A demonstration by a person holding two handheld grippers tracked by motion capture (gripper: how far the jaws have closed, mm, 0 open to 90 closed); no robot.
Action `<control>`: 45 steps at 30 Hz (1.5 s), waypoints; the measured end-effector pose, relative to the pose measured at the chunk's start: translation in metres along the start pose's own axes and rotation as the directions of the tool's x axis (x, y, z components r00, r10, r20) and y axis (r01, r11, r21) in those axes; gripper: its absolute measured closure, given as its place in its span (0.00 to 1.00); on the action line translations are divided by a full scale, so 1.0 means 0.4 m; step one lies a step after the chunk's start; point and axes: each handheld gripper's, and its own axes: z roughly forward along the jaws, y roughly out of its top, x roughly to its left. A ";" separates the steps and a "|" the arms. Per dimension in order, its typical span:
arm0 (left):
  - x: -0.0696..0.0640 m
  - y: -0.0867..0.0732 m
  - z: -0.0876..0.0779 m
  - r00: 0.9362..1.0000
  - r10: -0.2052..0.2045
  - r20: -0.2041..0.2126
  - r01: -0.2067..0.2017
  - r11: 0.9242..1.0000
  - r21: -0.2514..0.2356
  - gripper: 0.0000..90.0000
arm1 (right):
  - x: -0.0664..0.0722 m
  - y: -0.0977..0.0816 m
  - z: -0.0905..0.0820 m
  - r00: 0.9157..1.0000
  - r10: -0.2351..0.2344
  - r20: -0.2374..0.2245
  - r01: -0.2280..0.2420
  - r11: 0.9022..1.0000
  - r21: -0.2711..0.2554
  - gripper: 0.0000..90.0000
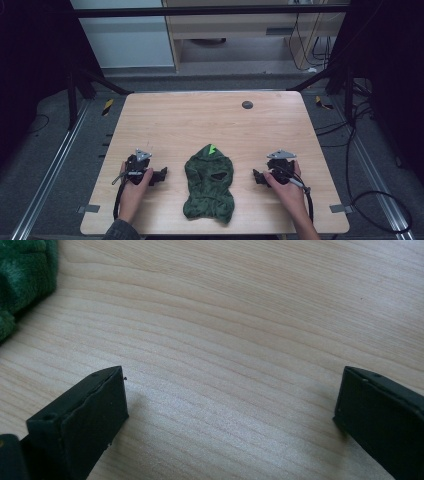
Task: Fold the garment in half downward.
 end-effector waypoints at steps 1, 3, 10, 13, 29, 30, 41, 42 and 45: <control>0.000 0.000 0.000 1.000 0.000 0.000 0.000 1.000 0.000 0.00 | 0.000 0.000 0.000 1.000 0.001 -0.001 -0.001 1.000 0.000 0.01; -0.001 -0.001 -0.001 1.000 0.008 0.007 -0.008 1.000 0.001 0.00 | 0.001 -0.001 0.000 1.000 -0.004 0.002 0.004 1.000 0.001 0.01; -0.007 -0.004 -0.004 1.000 0.020 0.019 -0.020 1.000 0.000 0.00 | 0.004 -0.003 -0.003 1.000 -0.009 -0.005 0.009 1.000 -0.005 0.02; -0.013 -0.006 -0.006 0.999 0.033 0.031 -0.033 0.999 -0.002 0.00 | 0.008 -0.006 -0.006 1.000 -0.015 -0.006 0.015 1.000 -0.009 0.03; -0.056 0.105 -0.022 0.977 0.158 0.141 -0.157 0.987 -0.021 0.05 | 0.067 0.039 -0.037 0.987 -0.068 -0.144 0.066 0.998 -0.016 0.31; -0.062 0.130 -0.021 0.970 0.175 0.169 -0.174 0.984 -0.022 0.05 | 0.072 0.045 -0.036 0.986 -0.079 -0.148 0.078 0.997 -0.009 0.33; -0.094 0.263 -0.043 0.920 0.271 0.283 -0.266 0.962 -0.055 0.13 | 0.138 0.190 -0.032 0.965 -0.146 -0.218 0.151 0.989 0.006 0.55; -0.094 0.264 -0.045 0.919 0.275 0.282 -0.271 0.961 -0.054 0.14 | 0.143 0.200 -0.032 0.964 -0.146 -0.223 0.150 0.989 0.000 0.58; -0.094 0.259 -0.048 0.921 0.279 0.271 -0.279 0.959 -0.040 0.16 | 0.160 0.218 -0.029 0.956 -0.163 -0.245 0.168 0.986 0.000 0.61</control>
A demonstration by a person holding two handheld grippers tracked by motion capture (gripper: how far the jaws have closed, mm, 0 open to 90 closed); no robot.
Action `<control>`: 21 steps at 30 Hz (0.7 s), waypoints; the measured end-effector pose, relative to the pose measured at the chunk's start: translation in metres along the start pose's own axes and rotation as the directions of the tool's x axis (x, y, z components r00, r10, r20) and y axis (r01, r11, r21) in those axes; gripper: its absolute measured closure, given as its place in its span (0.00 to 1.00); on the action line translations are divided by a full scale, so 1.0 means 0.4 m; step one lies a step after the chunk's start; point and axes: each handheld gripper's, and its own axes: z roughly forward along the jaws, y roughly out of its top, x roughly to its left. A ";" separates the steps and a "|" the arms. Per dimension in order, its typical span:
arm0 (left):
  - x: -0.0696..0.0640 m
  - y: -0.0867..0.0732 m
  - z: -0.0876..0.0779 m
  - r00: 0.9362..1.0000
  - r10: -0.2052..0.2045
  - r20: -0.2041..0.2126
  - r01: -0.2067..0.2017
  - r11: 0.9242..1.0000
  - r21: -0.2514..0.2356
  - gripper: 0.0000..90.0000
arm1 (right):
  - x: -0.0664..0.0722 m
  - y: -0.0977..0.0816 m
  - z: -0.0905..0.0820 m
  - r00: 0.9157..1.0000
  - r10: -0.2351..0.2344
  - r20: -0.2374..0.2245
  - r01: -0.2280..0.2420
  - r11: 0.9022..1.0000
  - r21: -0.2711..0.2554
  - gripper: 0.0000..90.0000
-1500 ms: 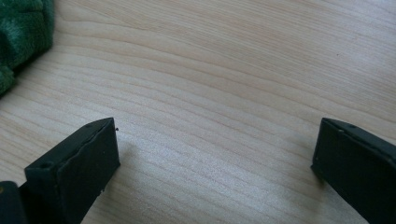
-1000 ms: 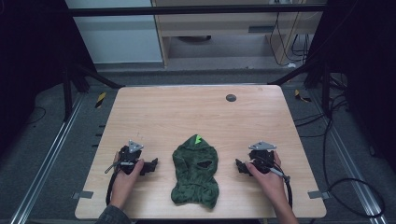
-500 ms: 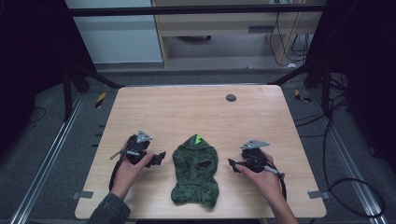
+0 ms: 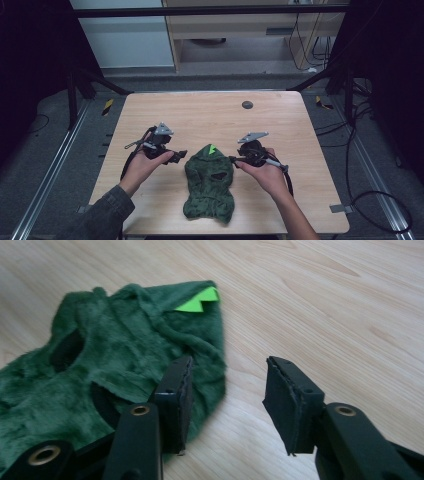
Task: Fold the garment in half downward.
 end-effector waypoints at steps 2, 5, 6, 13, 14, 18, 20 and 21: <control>0.000 -0.009 0.001 1.000 0.000 -0.007 0.000 1.000 0.007 0.19 | 0.005 0.009 0.006 1.000 -0.008 -0.021 0.008 1.000 0.011 0.65; -0.008 -0.025 0.018 1.000 -0.008 0.008 0.008 1.000 0.023 0.29 | 0.004 0.012 0.015 0.999 -0.030 -0.037 0.030 0.999 0.024 0.70; -0.013 -0.029 0.026 1.000 -0.005 0.009 0.005 0.999 0.035 0.30 | 0.002 0.012 0.018 0.999 -0.026 -0.042 0.027 0.999 0.031 0.71; -0.027 -0.033 0.081 0.999 0.016 0.044 -0.020 0.997 0.076 0.41 | -0.017 0.002 0.055 0.997 -0.018 -0.075 0.023 0.998 0.055 0.78; -0.026 -0.033 0.086 0.999 0.014 0.040 -0.017 0.997 0.074 0.42 | -0.019 0.003 0.062 0.997 -0.014 -0.076 0.018 0.998 0.052 0.78; -0.013 -0.034 0.094 0.999 -0.008 0.050 0.004 0.997 0.078 0.43 | -0.015 0.008 0.087 0.997 -0.010 -0.078 0.015 0.998 0.057 0.73; -0.007 -0.036 0.097 0.998 -0.017 0.055 0.012 0.997 0.081 0.43 | -0.011 0.008 0.097 0.997 -0.013 -0.071 0.017 0.998 0.061 0.70; -0.007 -0.036 0.101 0.998 -0.017 0.052 0.013 0.996 0.085 0.44 | -0.009 0.007 0.101 0.998 -0.009 -0.069 0.013 0.998 0.063 0.69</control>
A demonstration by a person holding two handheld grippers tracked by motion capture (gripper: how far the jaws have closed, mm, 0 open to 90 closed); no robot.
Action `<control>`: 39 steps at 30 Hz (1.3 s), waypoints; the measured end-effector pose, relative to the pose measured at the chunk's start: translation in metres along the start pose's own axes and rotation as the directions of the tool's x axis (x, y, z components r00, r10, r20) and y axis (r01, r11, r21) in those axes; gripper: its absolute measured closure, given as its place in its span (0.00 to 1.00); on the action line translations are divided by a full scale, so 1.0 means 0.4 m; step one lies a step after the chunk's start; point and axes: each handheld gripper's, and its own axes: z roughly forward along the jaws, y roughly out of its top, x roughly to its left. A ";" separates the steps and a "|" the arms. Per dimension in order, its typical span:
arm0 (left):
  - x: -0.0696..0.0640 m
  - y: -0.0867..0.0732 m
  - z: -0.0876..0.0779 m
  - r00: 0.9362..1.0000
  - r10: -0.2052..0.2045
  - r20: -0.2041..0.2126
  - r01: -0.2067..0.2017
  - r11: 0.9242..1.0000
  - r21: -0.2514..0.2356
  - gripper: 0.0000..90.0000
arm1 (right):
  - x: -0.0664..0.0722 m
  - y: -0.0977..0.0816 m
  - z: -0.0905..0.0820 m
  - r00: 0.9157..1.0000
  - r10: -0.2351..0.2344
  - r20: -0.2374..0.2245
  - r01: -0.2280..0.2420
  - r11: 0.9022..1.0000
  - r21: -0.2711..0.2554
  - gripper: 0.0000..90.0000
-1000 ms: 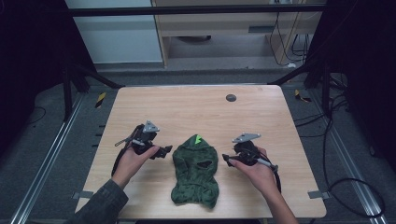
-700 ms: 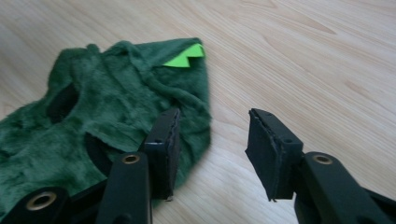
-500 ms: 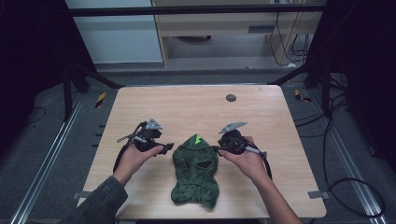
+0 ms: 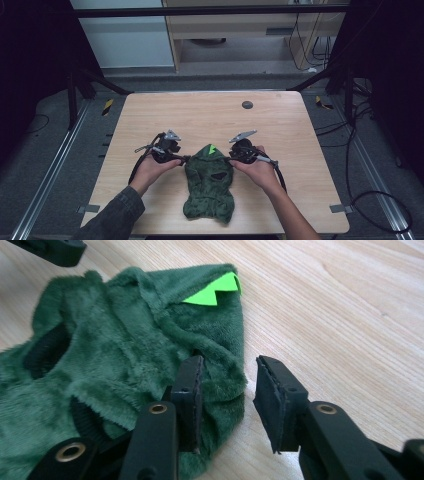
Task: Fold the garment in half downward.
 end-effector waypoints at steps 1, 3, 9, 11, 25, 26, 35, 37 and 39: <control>0.001 0.000 0.005 1.000 0.003 0.000 -0.003 1.000 0.001 0.45 | 0.001 -0.001 0.005 1.000 0.003 0.008 -0.003 1.000 0.011 0.69; -0.002 0.001 0.017 1.000 0.003 0.005 -0.003 1.000 0.014 0.45 | 0.002 -0.004 0.015 1.000 -0.001 0.009 0.001 1.000 0.021 0.70; -0.012 -0.002 0.052 1.000 0.004 0.012 -0.004 0.999 0.032 0.46 | 0.002 -0.007 0.034 1.000 0.005 0.009 -0.005 0.999 0.046 0.66; -0.013 -0.002 0.059 1.000 0.006 0.012 -0.006 0.999 0.040 0.47 | 0.000 -0.009 0.037 1.000 -0.002 0.010 0.002 0.999 0.049 0.65; -0.024 -0.004 0.076 0.999 0.023 0.031 -0.024 0.999 0.037 0.68 | 0.005 -0.013 0.054 1.000 -0.017 0.004 0.017 0.997 0.077 0.68; -0.026 -0.004 0.076 0.999 0.024 0.037 -0.025 0.999 0.038 0.70 | 0.004 -0.013 0.054 1.000 -0.020 0.000 0.020 0.997 0.076 0.69; -0.033 -0.009 0.071 0.997 0.039 0.063 -0.042 0.998 0.042 0.94 | 0.013 -0.007 0.056 0.999 -0.020 -0.038 0.024 0.995 0.098 0.91; -0.032 -0.010 0.070 0.997 0.033 0.067 -0.036 0.998 0.044 0.96 | 0.015 -0.005 0.057 0.999 -0.019 -0.039 0.023 0.995 0.100 0.93; -0.032 -0.009 0.066 0.997 0.043 0.062 -0.047 0.998 0.048 0.97 | 0.014 -0.003 0.056 0.999 -0.027 -0.038 0.031 0.994 0.101 0.94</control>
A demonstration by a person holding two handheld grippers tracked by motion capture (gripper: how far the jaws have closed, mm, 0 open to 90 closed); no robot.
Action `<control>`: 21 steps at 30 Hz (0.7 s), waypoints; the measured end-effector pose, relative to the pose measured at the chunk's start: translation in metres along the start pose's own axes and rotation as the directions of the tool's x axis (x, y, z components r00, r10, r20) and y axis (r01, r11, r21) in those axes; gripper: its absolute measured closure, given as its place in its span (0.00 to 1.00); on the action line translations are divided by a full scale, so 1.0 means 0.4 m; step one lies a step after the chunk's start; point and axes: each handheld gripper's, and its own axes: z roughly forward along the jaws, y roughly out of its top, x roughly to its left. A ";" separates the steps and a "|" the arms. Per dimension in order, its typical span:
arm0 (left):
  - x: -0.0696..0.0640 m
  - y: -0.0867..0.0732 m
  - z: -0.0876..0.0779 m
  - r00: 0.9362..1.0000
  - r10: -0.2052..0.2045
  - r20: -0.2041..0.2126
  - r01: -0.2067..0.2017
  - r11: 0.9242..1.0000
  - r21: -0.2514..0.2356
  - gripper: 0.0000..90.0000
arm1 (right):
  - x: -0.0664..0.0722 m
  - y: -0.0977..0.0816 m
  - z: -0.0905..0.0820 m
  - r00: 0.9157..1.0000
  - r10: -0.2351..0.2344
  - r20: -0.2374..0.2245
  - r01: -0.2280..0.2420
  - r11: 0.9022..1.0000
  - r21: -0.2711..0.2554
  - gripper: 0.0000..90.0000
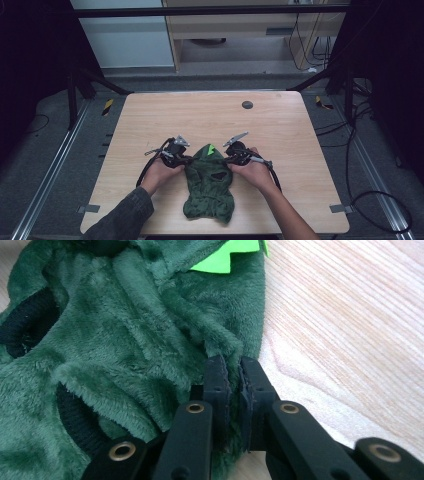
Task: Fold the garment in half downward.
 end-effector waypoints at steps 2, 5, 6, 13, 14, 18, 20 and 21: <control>-0.001 0.002 -0.007 1.000 0.009 -0.008 -0.009 1.000 -0.002 0.97 | -0.001 0.005 -0.003 1.000 -0.012 0.007 0.012 1.000 -0.001 0.94; 0.001 0.007 -0.019 1.000 0.020 -0.015 -0.020 1.000 -0.004 0.97 | -0.004 0.016 -0.010 1.000 -0.019 0.009 0.019 1.000 -0.008 0.94; 0.002 0.011 -0.023 1.000 0.020 -0.016 -0.020 1.000 -0.005 0.97 | -0.004 0.020 -0.012 1.000 -0.022 0.009 0.022 1.000 -0.010 0.94; 0.021 0.034 -0.052 0.999 0.015 -0.034 -0.016 1.000 -0.027 0.98 | -0.006 0.067 -0.042 0.999 -0.045 0.025 0.046 0.998 -0.043 0.94; 0.023 0.036 -0.054 0.999 0.011 -0.032 -0.012 0.999 -0.032 0.98 | -0.008 0.075 -0.047 0.999 -0.046 0.028 0.048 0.998 -0.048 0.94; 0.031 0.044 -0.065 0.999 0.006 -0.037 -0.007 0.999 -0.050 0.98 | -0.006 0.091 -0.059 0.998 -0.049 0.032 0.051 0.997 -0.065 0.94; 0.034 0.047 -0.071 0.999 0.004 -0.036 -0.006 0.999 -0.053 0.98 | -0.003 0.096 -0.064 0.998 -0.058 0.039 0.060 0.996 -0.061 0.94; 0.035 0.048 -0.073 0.999 0.003 -0.038 -0.005 0.998 -0.056 0.98 | -0.003 0.098 -0.066 0.998 -0.056 0.036 0.058 0.996 -0.068 0.94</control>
